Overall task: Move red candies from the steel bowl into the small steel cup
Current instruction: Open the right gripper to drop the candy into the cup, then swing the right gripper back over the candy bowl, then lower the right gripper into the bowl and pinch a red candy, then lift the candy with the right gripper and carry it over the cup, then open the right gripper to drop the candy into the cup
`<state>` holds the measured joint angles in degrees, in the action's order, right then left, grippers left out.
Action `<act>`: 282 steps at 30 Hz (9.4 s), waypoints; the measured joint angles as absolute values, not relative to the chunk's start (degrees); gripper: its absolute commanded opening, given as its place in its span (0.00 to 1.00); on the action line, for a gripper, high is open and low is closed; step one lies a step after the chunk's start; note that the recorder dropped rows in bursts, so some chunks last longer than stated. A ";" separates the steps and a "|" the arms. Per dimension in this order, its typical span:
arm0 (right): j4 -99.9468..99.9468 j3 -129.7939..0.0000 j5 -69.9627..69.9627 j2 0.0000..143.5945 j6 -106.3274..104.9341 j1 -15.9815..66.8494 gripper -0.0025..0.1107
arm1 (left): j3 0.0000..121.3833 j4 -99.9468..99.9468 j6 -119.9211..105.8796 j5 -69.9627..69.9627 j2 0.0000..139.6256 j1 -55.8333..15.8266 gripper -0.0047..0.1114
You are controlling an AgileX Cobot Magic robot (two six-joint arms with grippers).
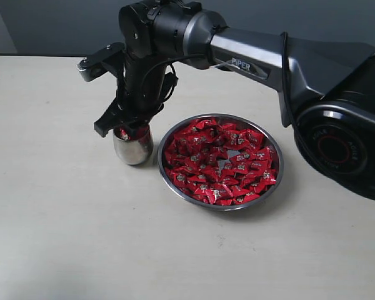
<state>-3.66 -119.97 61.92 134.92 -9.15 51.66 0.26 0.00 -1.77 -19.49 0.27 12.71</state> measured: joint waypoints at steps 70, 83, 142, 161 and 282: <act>-6.29 -126.39 67.92 120.30 -9.55 42.87 0.35 | 0.26 0.00 -1.77 -19.49 0.27 12.71 0.04; 6.31 -80.79 41.93 95.83 -2.70 42.87 0.35 | 0.26 0.00 -1.77 -19.49 0.27 12.71 0.04; -2.04 -74.75 34.17 117.04 1.38 39.65 0.36 | 0.26 0.00 -1.77 -19.49 0.27 12.71 0.04; -3.46 -74.79 34.65 119.67 1.27 39.65 0.36 | 0.26 0.00 -1.77 -19.49 0.27 12.71 0.04; -16.58 -108.52 49.60 130.52 -15.39 47.54 0.02 | 0.26 0.30 -1.77 -19.49 0.27 12.71 0.04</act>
